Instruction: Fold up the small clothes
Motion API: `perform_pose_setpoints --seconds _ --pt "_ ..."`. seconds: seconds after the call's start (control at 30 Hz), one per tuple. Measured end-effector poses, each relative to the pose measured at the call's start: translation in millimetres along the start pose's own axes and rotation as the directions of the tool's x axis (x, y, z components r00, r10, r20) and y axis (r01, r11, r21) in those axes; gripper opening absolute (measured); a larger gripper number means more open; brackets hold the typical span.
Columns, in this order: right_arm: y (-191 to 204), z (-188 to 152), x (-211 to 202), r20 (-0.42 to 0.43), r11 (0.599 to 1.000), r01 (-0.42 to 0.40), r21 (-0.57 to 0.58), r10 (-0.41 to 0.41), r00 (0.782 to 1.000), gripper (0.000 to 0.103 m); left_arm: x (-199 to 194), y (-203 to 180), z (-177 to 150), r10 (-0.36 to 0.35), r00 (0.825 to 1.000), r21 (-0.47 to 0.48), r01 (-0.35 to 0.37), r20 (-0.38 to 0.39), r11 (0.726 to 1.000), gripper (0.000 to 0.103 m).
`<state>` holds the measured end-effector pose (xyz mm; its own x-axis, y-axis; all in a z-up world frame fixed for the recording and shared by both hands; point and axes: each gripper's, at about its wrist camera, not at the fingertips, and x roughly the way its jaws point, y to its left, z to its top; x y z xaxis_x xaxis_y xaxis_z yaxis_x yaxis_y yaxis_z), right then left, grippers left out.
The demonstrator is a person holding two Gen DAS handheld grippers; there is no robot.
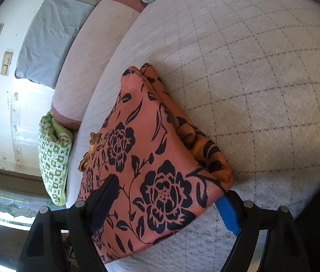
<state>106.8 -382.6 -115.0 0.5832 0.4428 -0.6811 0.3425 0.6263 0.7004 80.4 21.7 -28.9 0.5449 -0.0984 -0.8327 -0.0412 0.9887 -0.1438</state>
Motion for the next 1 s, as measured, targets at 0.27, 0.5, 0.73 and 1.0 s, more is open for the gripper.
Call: perform_pose_setpoints --seconds 0.27,0.5,0.73,1.0 --pt "9.9 -3.0 -5.8 0.039 0.999 0.040 -0.031 -0.038 0.998 0.082 -10.6 -16.9 -0.6 0.001 0.998 0.089 -0.007 0.066 0.996 0.077" --pt "20.9 4.8 14.4 0.016 0.988 0.097 -0.117 -0.096 0.995 0.014 38.1 -32.8 -16.2 0.065 0.998 0.190 -0.062 -0.006 0.980 0.085" --pt "132.0 -22.0 -24.2 0.115 0.899 0.066 -0.433 -0.018 0.993 0.009 -10.3 9.5 3.7 -0.086 0.994 -0.049 0.090 0.065 0.995 0.082" --pt "286.0 -170.6 0.9 -0.007 0.595 -0.051 -0.802 0.075 0.997 0.009 -94.2 119.1 -19.6 0.074 0.947 -0.338 0.038 0.314 0.940 0.082"
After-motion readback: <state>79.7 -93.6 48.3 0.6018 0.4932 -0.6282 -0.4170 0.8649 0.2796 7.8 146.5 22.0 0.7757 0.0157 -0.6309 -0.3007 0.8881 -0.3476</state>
